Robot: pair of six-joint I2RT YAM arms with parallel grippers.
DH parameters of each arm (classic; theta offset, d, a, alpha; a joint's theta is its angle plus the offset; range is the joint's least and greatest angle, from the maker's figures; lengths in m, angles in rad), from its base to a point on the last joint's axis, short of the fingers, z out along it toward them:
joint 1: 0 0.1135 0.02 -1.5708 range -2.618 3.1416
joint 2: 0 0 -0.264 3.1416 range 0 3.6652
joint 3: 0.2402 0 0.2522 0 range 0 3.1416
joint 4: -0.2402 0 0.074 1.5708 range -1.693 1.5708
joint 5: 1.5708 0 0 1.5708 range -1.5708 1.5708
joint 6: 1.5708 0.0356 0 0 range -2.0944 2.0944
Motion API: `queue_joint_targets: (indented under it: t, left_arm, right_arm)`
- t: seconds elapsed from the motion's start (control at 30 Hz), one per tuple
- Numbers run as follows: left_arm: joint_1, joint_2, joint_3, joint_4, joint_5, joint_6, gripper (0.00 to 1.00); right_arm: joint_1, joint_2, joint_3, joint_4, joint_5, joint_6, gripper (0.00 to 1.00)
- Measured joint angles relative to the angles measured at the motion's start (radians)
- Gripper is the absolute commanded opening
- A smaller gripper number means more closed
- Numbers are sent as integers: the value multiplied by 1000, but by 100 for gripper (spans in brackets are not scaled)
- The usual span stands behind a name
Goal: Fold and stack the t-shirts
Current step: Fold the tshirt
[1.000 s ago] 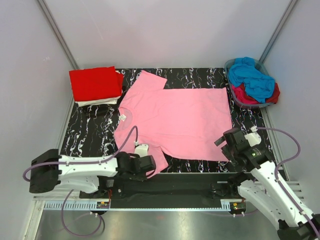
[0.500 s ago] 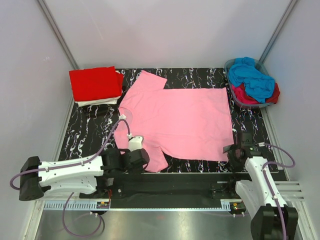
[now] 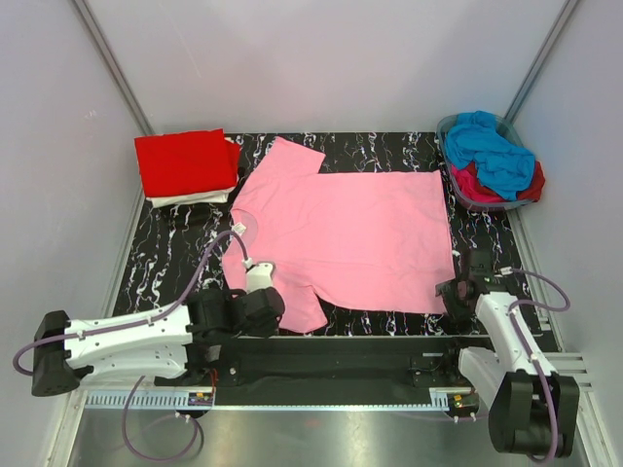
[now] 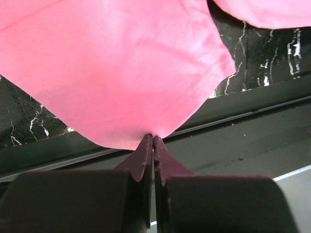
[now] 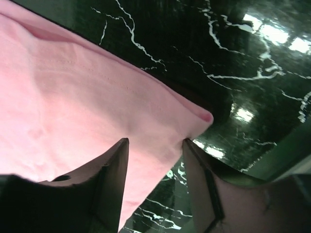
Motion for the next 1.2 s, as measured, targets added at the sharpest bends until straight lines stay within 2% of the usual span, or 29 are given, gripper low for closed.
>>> queue_joint_targets:
  t: [0.17,0.27,0.33,0.5,0.63,0.83,1.03,1.1,1.2]
  left_arm:
    - [5,-33,0,-17,-5,0,0]
    - [5,-49,0,-30,-9,-1,0]
    - [6,-59,0,-35,-11,-1,0]
    - [8,-64,0,-60,-16,-1,0]
    - [9,-68,9,-94,-19,-1,0]
    - [9,-92,94,-177,-29,0,0]
    - [13,-81,258,-277,-45,45,0]
    - [40,-50,326,-310,-48,88,0]
    - [135,10,423,-315,-43,186,0]
  right_arm:
    - [-2,152,34,85,-46,-39,35]
    - [-3,202,53,125,-74,-53,34]
    - [-3,196,48,136,-77,-58,27]
    - [-3,116,29,119,-72,-63,19]
    - [-3,11,30,76,-68,-68,0]
    - [-3,-106,42,-8,-79,-72,0]
    - [-3,-180,89,-84,-103,-90,0]
    - [-3,-185,109,-92,-103,-98,0]
    - [-3,-142,149,-87,-103,-111,0]
